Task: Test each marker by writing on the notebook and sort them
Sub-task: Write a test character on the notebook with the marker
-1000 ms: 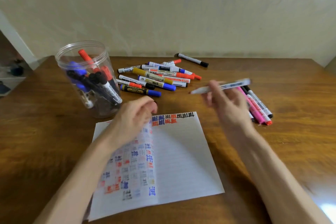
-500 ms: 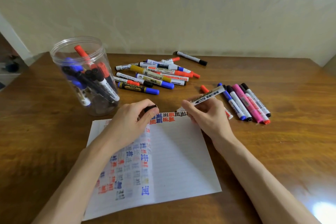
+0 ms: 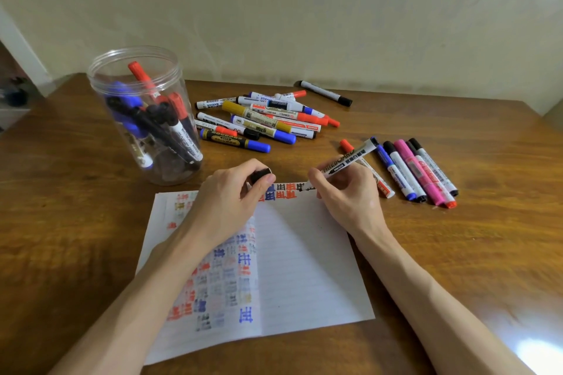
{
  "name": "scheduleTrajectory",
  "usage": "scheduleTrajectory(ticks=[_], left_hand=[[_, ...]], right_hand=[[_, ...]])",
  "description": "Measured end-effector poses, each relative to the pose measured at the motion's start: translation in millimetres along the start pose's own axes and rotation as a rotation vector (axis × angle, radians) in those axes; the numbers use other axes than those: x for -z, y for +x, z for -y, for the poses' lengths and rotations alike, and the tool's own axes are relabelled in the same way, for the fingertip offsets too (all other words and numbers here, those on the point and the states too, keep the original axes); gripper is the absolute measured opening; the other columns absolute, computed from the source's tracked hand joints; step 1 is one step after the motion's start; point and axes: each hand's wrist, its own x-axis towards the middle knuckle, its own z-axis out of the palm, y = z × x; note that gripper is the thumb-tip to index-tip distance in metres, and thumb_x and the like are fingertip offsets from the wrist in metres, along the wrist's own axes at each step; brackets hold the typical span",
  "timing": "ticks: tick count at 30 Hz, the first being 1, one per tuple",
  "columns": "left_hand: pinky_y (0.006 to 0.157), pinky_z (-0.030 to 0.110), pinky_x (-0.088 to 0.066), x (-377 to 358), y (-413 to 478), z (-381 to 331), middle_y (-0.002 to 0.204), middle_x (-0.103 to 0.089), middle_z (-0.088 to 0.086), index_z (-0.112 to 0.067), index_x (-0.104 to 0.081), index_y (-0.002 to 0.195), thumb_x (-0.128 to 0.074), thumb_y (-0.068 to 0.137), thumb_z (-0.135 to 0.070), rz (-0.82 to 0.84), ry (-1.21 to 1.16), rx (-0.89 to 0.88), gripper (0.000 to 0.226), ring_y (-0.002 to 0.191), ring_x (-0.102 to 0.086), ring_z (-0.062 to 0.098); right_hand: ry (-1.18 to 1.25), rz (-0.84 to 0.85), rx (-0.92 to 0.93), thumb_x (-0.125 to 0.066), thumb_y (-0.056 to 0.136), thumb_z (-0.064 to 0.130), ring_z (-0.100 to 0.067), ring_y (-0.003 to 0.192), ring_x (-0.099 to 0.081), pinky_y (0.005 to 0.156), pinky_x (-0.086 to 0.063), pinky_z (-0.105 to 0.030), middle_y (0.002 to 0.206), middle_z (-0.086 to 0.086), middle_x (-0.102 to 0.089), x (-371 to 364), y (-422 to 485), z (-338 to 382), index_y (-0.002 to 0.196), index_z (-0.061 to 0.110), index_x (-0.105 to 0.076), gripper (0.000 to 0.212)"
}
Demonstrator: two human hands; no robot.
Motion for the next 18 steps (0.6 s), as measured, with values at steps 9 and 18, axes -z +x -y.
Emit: scheduleTrajectory(ticks=[9,18], left_hand=[[0.07,0.024,-0.058,0.6,0.0,-0.8,0.097,-0.071,-0.015,-0.028,-0.066,0.112,-0.043,0.095,-0.058,0.005,-0.004,-0.006,0.042,0.088,-0.066,0.0],[0.069,0.017,-0.054,1.4,0.4,-0.9,0.1,-0.069,-0.018,-0.028,-0.068,0.114,-0.058,0.098,-0.046,-0.008,0.009,-0.014,0.025,0.089,-0.065,0.0]], right_hand=[[-0.043,0.025,0.034,-0.077,0.094,0.023,-0.003,0.079,-0.072,0.069,-0.06,-0.02,0.079,0.011,-0.074,-0.6,-1.0,1.2,0.084,0.024,-0.072,0.01],[0.021,-0.007,-0.002,-0.075,0.094,0.021,-0.008,0.079,-0.074,0.072,-0.062,-0.024,0.08,0.006,-0.076,2.0,1.8,-0.9,0.085,0.02,-0.072,0.009]])
